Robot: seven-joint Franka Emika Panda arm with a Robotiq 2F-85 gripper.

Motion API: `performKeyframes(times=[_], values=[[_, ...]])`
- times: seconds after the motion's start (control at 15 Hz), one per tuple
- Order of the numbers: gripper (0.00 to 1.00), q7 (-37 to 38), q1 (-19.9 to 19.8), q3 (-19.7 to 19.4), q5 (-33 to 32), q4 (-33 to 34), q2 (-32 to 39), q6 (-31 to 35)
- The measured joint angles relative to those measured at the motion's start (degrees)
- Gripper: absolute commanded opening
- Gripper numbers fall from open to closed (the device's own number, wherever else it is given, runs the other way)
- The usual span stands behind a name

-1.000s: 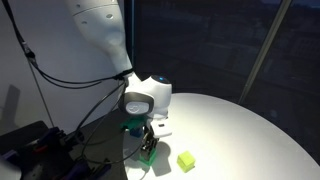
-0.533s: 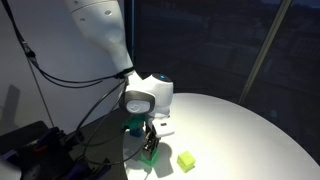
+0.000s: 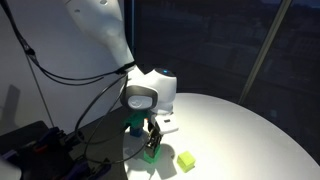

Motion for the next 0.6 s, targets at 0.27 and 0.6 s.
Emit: performKeyframes(times=[0.27, 0.6], values=[[0.31, -1.4, 0.0, -0.9, -0.6, 0.0, -2.2, -3.2], [0.31, -1.5, 0.0, -1.8, -2.7, 0.0, -5.4, -6.1]])
